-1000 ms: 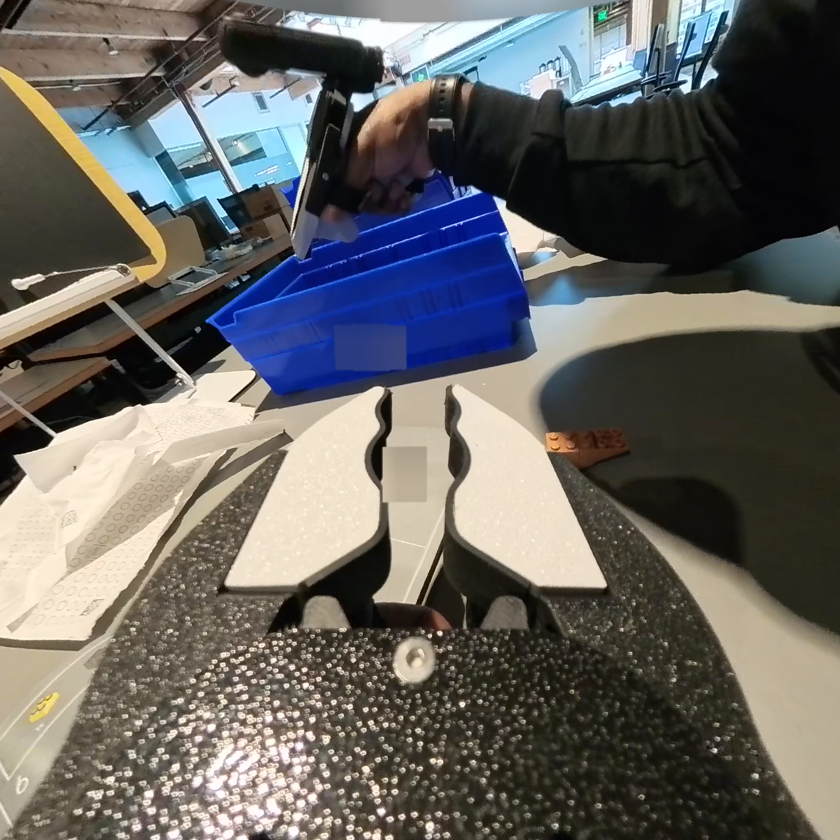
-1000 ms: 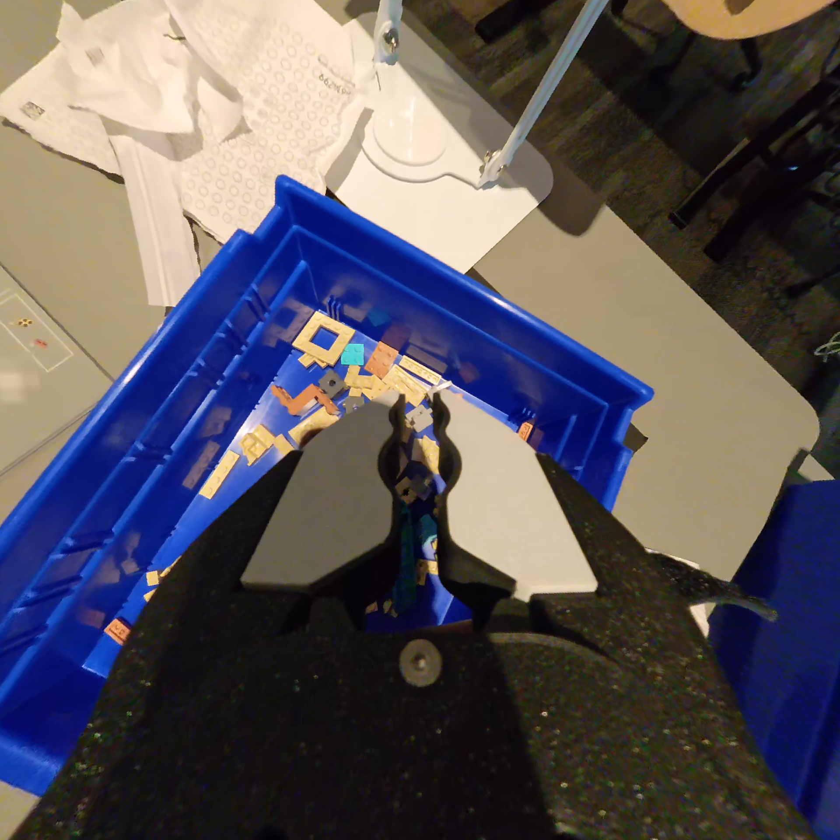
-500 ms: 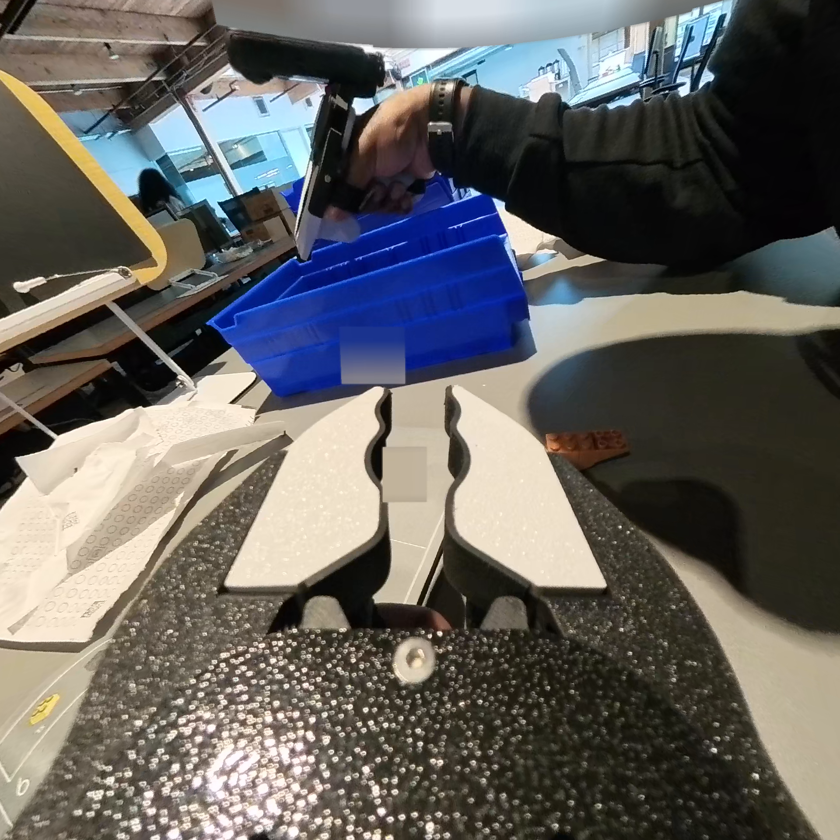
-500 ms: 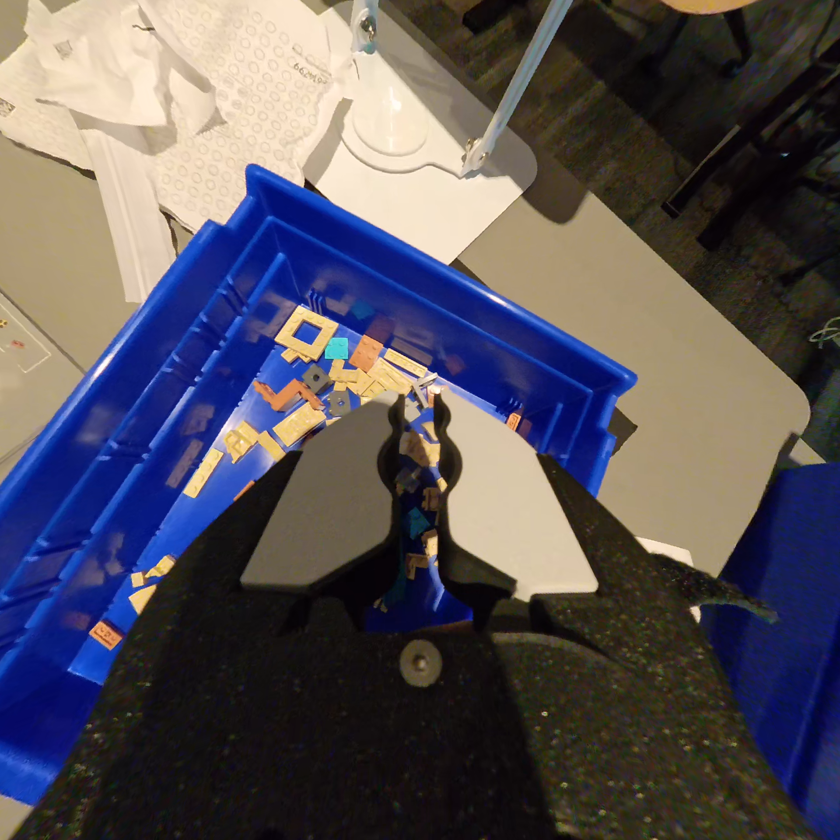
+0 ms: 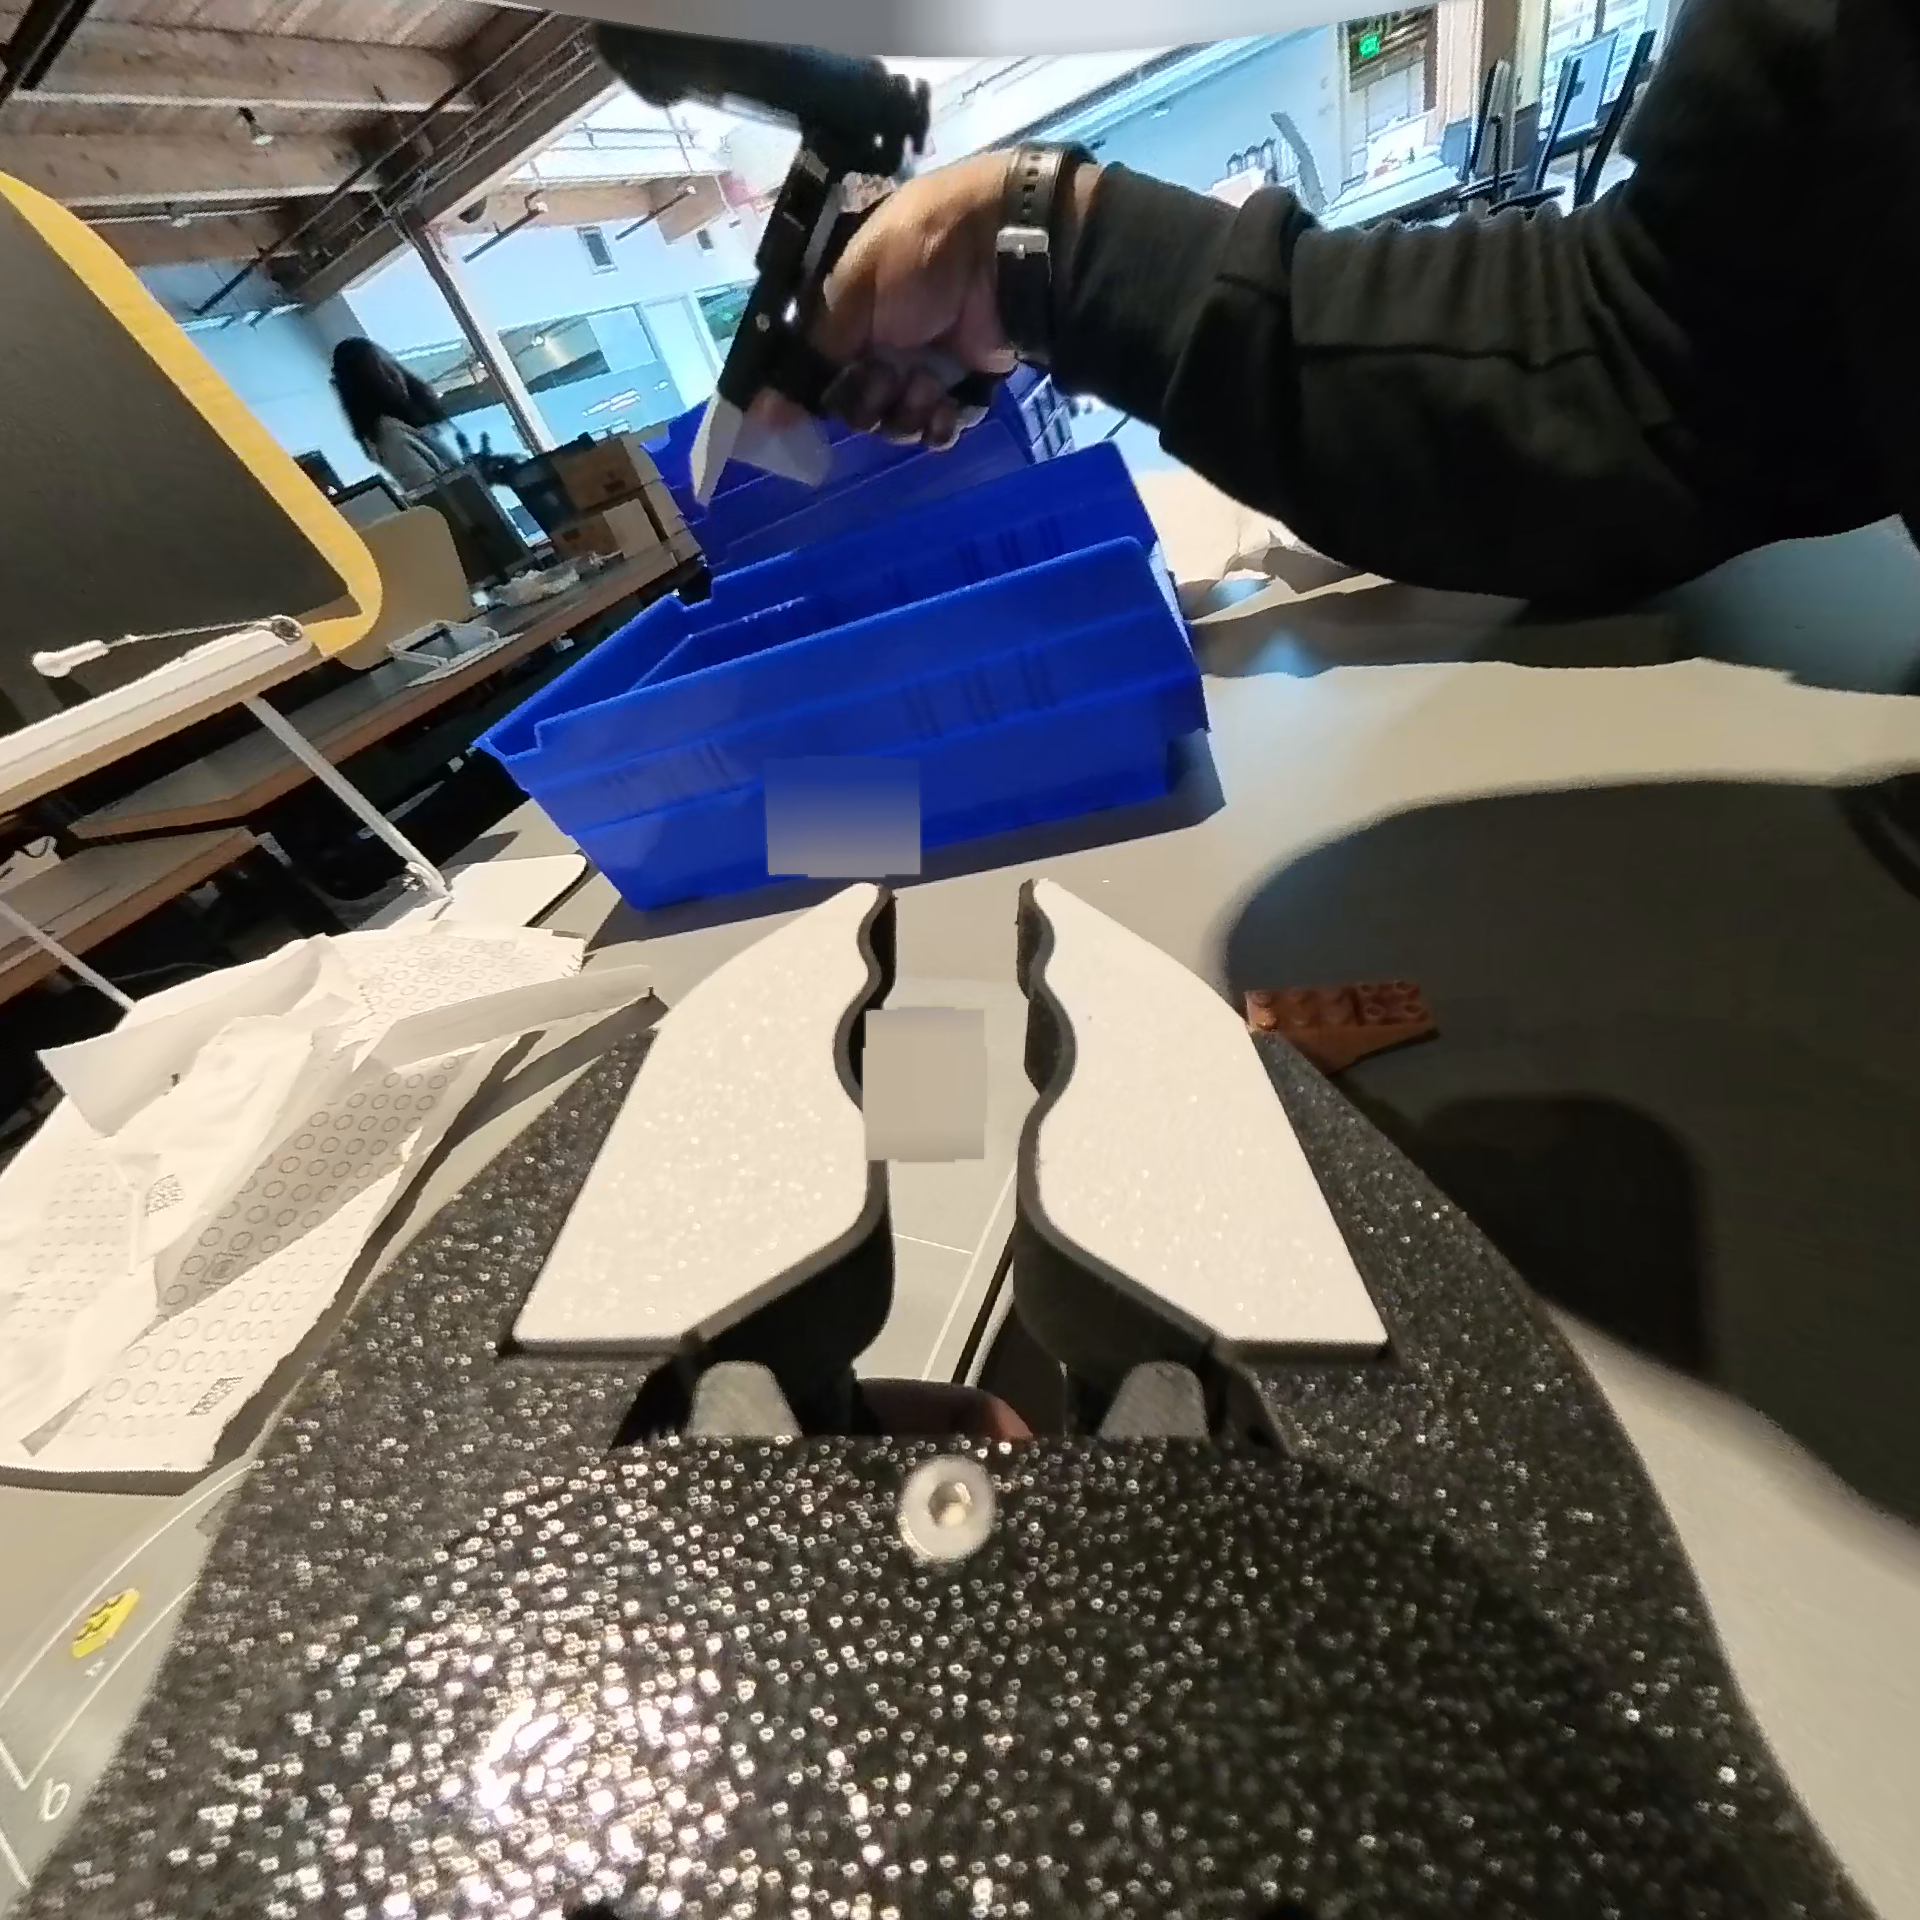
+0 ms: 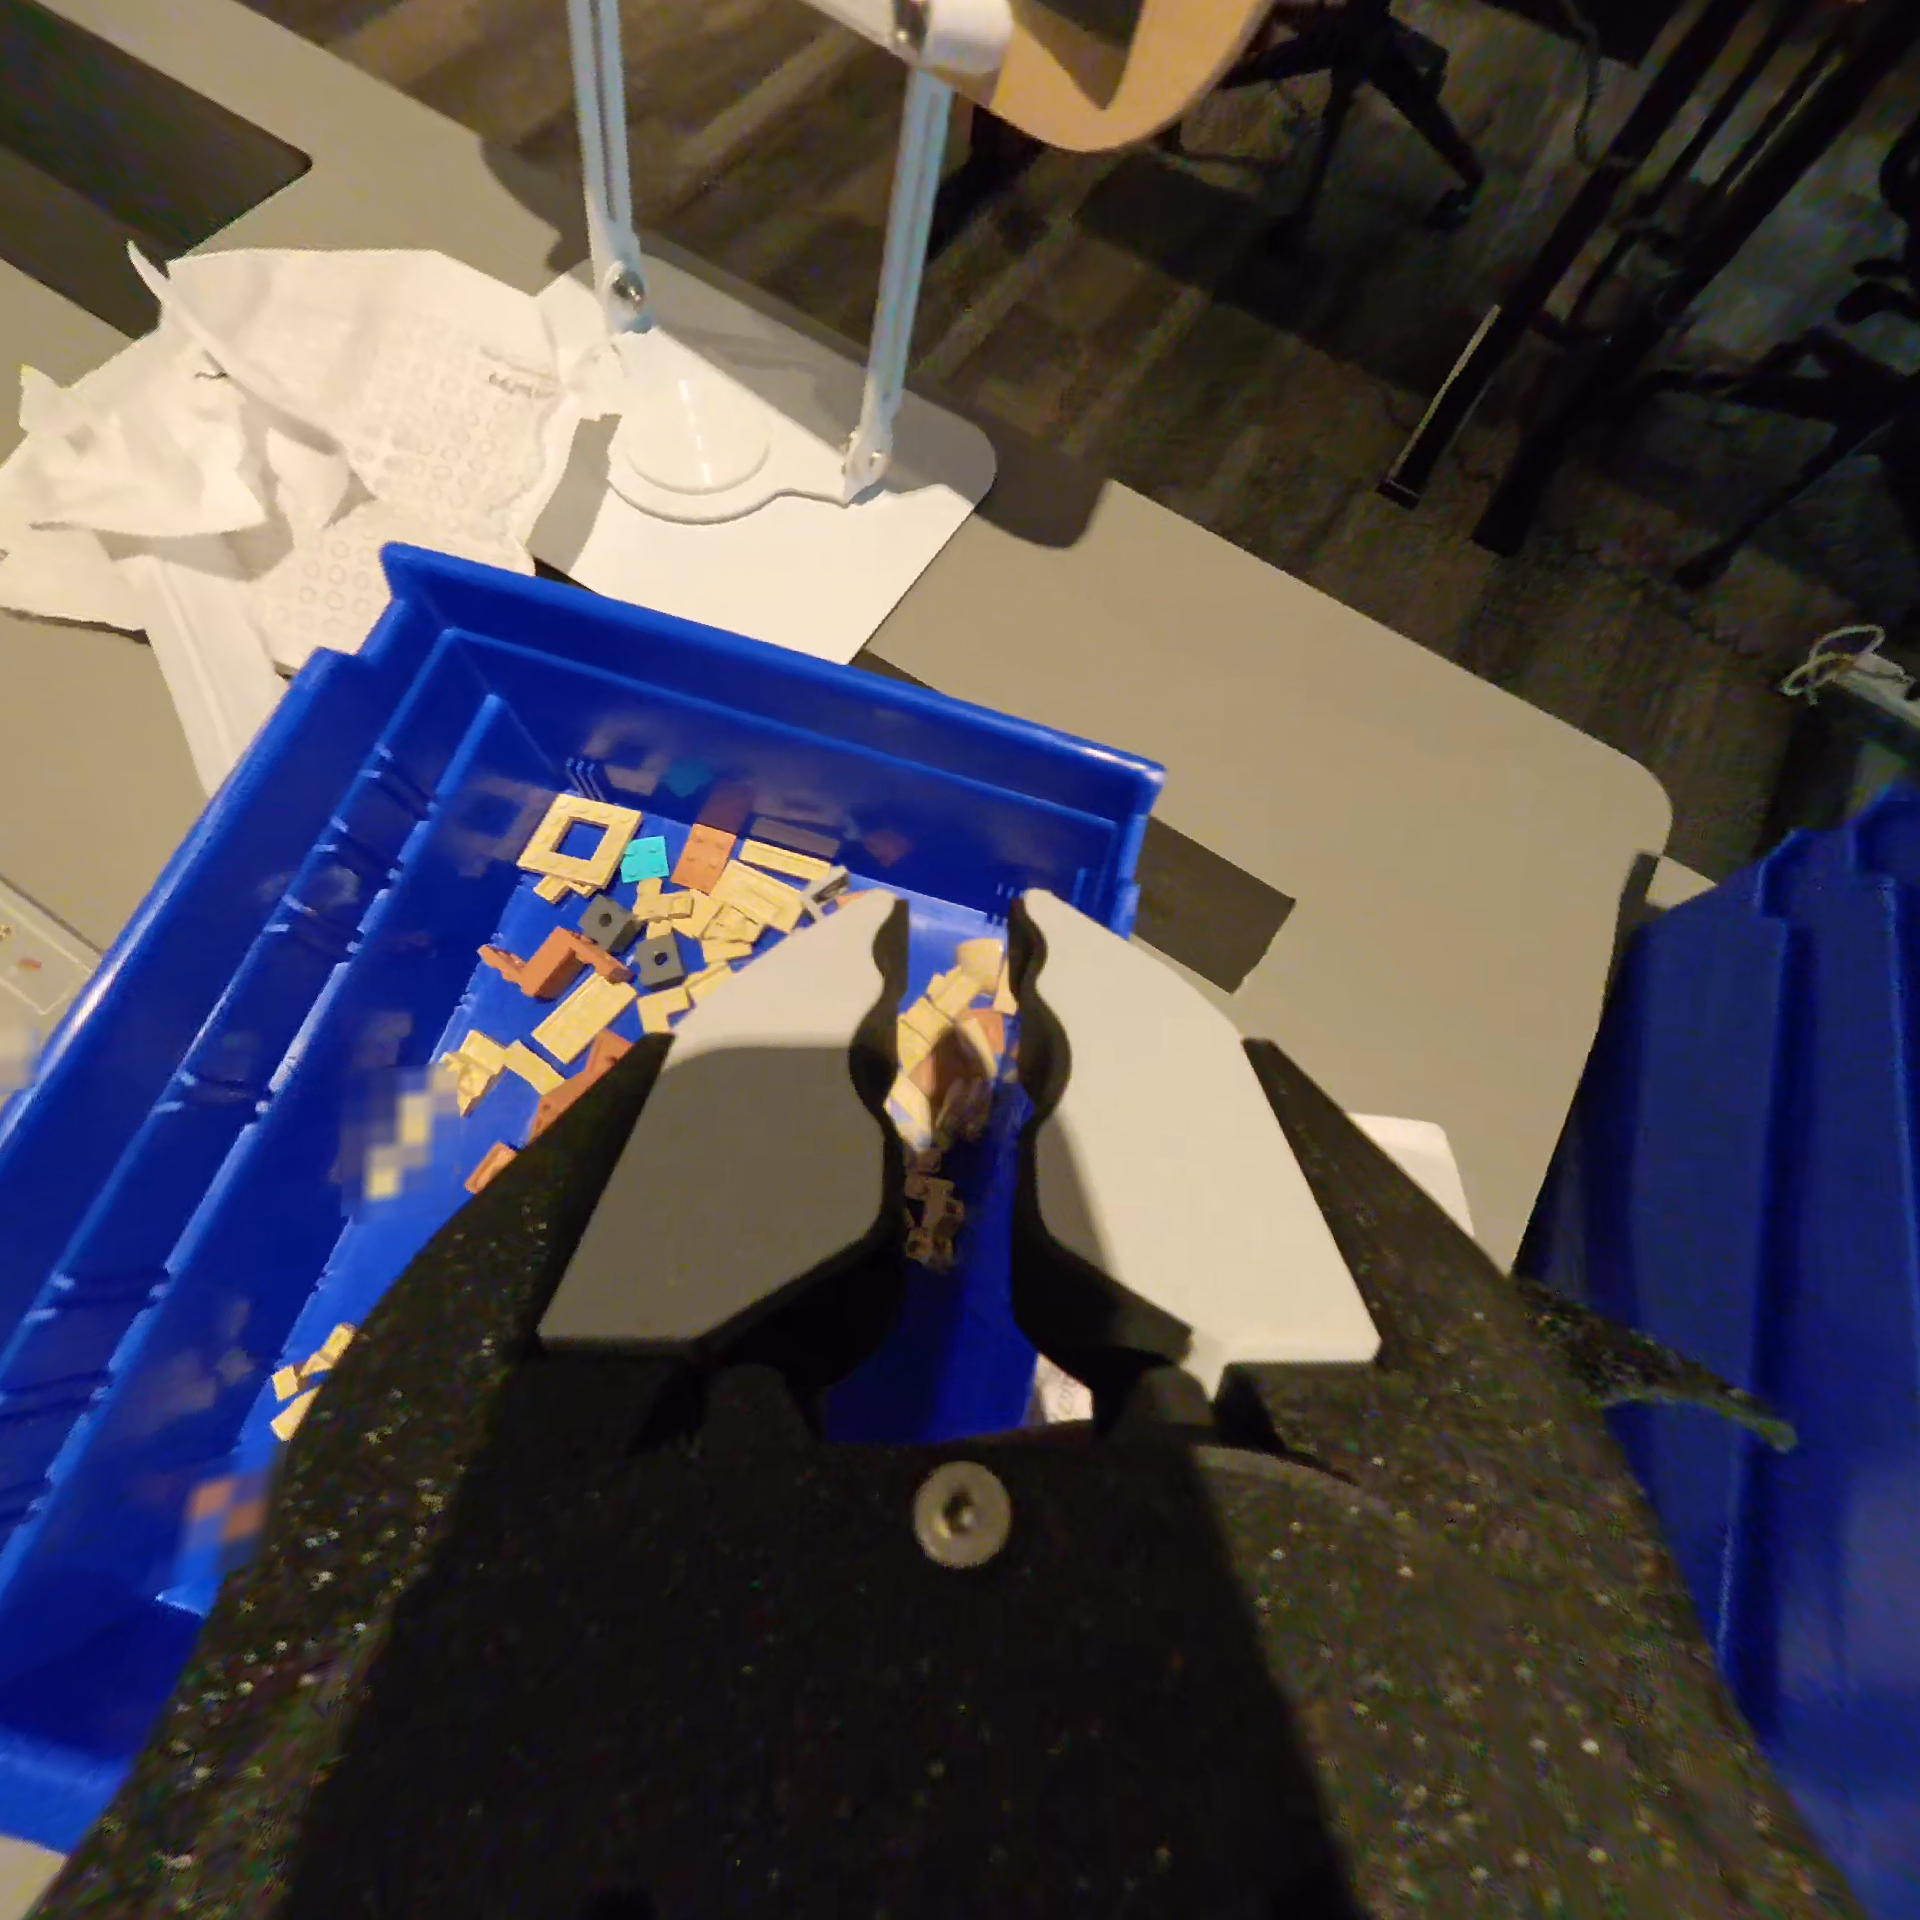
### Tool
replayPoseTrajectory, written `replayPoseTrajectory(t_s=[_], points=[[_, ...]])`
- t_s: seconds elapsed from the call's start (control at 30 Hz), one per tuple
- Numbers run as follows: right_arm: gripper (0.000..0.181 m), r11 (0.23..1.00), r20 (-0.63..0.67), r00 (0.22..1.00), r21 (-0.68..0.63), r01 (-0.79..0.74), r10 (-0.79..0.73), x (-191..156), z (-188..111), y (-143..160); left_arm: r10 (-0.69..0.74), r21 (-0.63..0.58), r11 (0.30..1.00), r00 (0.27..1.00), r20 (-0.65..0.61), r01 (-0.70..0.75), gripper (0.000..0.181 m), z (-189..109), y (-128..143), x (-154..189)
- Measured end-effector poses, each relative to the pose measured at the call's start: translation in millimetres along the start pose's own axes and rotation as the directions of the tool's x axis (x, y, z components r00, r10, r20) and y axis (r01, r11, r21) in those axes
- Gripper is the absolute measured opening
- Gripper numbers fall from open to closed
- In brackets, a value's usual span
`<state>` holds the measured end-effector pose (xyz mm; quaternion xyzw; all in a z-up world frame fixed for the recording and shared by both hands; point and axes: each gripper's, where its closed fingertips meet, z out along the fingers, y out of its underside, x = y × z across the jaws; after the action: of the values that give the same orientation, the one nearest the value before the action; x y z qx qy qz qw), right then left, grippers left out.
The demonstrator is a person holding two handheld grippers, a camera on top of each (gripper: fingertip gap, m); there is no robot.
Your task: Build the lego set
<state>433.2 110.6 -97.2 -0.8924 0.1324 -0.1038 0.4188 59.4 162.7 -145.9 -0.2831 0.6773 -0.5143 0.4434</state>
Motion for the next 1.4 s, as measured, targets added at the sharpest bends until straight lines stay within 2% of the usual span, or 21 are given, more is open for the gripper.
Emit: replayPoseTrajectory(t_s=[0.37, 0.8, 1.03, 1.17, 1.27, 1.4], points=[[0.022, 0.999, -0.043, 0.998, -0.014, -0.052, 0.051, 18, 2, 9, -0.001, -0.001, 1.0, 1.0, 0.0, 0.001, 0.022, 0, 1, 0], [0.024, 0.995, -0.024, 0.995, -0.012, -0.096, 0.095, 27, 5, 17, -0.004, -0.01, 1.0, 1.0, -0.007, 0.004, 0.022, 0, -1, 0], [0.024, 0.987, 0.048, 0.989, 0.074, -0.141, 0.138, 26, -3, 8, 0.007, 0.057, 0.998, 0.997, 0.083, -0.011, 0.022, -4, -33, -20], [0.023, 0.978, 0.088, 0.983, 0.117, -0.171, 0.162, 30, -7, 6, 0.023, 0.076, 0.997, 0.996, 0.086, -0.03, 0.022, 5, -53, -30], [0.023, 0.969, 0.106, 0.977, 0.147, -0.198, 0.184, 37, -15, 6, 0.045, 0.083, 0.995, 0.997, 0.066, -0.05, 0.022, 21, -70, -37], [0.023, 0.959, 0.123, 0.971, 0.175, -0.224, 0.204, 45, -24, 6, 0.099, 0.054, 0.994, 0.995, -0.022, -0.098, 0.022, 60, -91, -41]])
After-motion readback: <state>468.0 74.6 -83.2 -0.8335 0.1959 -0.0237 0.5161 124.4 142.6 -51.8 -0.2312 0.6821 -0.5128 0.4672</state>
